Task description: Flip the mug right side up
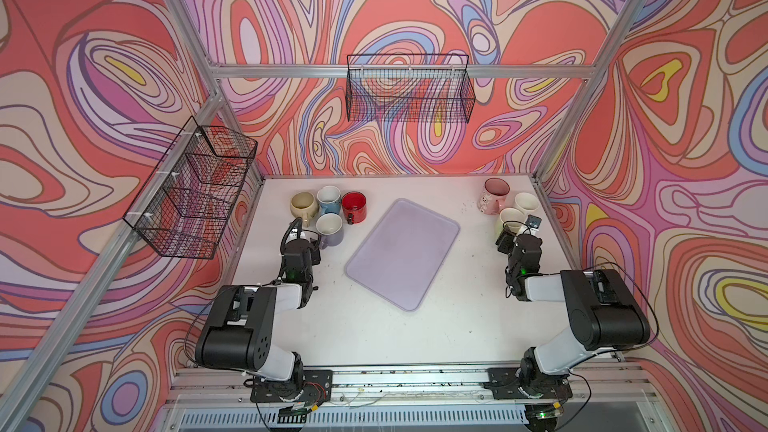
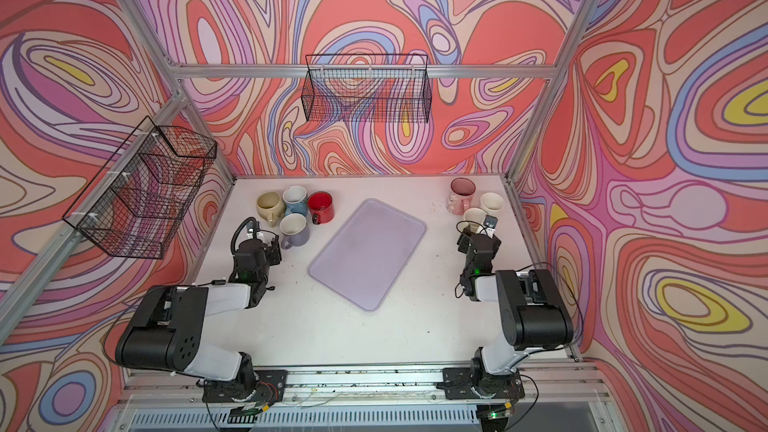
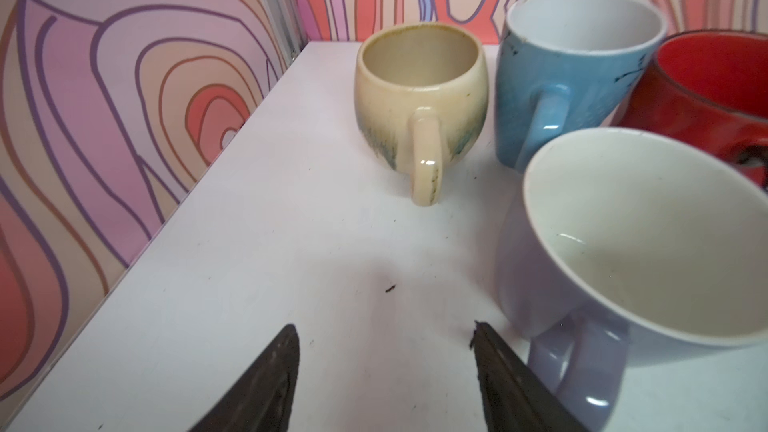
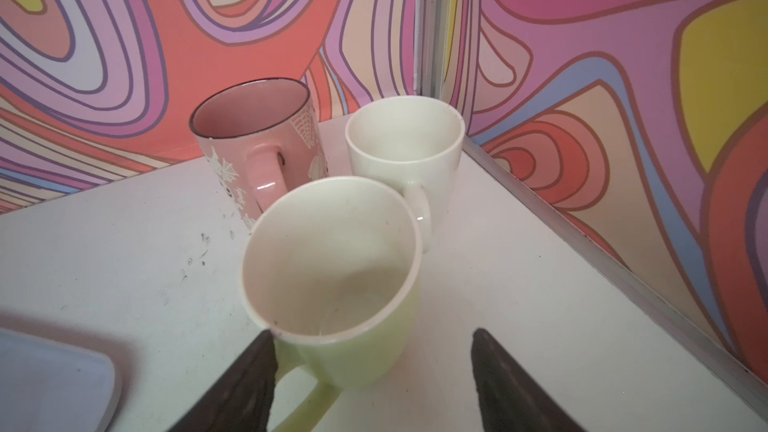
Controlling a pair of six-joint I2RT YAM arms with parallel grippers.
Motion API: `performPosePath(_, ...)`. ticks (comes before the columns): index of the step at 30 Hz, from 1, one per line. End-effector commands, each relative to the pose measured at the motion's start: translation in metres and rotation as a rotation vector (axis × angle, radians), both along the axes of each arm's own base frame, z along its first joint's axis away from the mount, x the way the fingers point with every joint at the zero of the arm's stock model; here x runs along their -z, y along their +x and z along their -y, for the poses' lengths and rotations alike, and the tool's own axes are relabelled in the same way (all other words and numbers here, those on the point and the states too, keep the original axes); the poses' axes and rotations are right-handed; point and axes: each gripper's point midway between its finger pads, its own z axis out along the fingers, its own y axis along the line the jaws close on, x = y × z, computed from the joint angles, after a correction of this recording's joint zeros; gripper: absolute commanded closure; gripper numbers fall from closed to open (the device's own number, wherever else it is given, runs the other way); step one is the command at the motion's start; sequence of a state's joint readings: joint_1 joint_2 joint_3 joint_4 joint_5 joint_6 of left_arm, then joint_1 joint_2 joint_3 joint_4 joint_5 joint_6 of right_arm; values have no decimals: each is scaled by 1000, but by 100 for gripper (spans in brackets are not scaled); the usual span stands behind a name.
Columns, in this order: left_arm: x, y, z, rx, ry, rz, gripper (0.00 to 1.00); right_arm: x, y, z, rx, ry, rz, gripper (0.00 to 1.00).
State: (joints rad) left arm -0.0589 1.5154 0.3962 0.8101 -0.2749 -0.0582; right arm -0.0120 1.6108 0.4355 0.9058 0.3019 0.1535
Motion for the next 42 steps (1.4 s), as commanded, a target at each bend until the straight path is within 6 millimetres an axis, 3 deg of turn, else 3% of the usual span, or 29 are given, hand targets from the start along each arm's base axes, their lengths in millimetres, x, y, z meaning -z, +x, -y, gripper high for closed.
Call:
performPosePath(1,-1,1,7,56,6,39,29,6,3,-16,-108,-30,17,24)
performPosePath(8,0,2,7,56,10,42,29,15,7,-24,-161,-35,8,22)
performPosePath(11,0,2,7,55,7,33,0,15,8,-25,-162,-35,4,22)
performPosePath(27,-1,2,7,52,8,40,0,16,10,-21,-144,-39,-3,20)
performPosePath(28,0,2,7,52,8,39,0,16,10,-21,-142,-39,-4,2)
performPosePath(42,0,2,7,52,8,39,0,17,13,-25,-163,-40,-18,2)
